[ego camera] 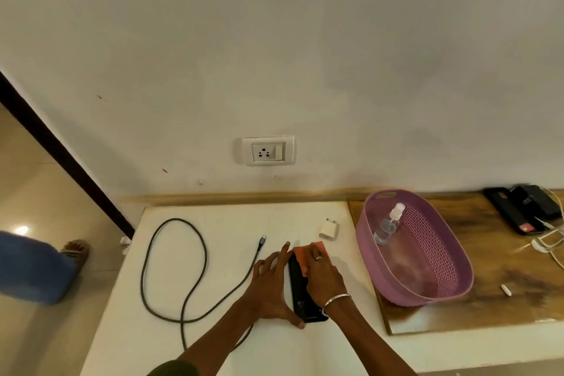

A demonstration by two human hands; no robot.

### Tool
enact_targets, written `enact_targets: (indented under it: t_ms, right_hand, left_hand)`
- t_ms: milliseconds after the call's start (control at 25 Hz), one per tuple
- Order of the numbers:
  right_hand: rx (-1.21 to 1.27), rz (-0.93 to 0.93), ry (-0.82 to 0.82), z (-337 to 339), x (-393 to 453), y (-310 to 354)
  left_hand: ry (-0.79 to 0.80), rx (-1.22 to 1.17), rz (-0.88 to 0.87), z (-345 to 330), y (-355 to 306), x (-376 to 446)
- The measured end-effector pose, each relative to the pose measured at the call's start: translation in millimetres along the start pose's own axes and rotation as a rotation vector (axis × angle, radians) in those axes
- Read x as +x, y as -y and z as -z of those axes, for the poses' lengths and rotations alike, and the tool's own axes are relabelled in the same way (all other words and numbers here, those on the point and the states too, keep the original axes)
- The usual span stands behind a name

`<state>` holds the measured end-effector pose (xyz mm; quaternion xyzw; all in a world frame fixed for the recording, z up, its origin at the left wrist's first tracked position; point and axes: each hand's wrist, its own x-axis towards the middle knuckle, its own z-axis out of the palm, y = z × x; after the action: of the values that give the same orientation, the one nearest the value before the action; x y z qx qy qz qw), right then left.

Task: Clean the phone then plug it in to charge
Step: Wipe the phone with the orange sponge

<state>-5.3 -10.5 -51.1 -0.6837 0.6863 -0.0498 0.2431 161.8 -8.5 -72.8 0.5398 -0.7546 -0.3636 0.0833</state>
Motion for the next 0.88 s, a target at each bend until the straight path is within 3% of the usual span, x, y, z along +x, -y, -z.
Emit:
enact_targets:
  t_ms: [440, 640, 720, 760, 880]
  right_hand:
    - [-0.14, 0.025, 0.024, -16, -56, -21]
    - [-0.159, 0.002, 0.187, -31, -87, -35]
    - [-0.148, 0.045, 0.042, -31, -94, -33]
    - [-0.112, 0.019, 0.146, -25, -98, -31]
    - [-0.021, 0.142, 0.006, -43, -99, -35]
  left_hand:
    - [-0.024, 0.077, -0.013, 5, -6, -7]
    - [-0.013, 0.107, 0.001, 7, -9, -9]
    - [-0.029, 0.126, -0.004, 7, -9, -9]
    - [-0.03, 0.127, -0.005, 7, -8, -9]
    - [-0.039, 0.131, -0.015, 6, -7, -8]
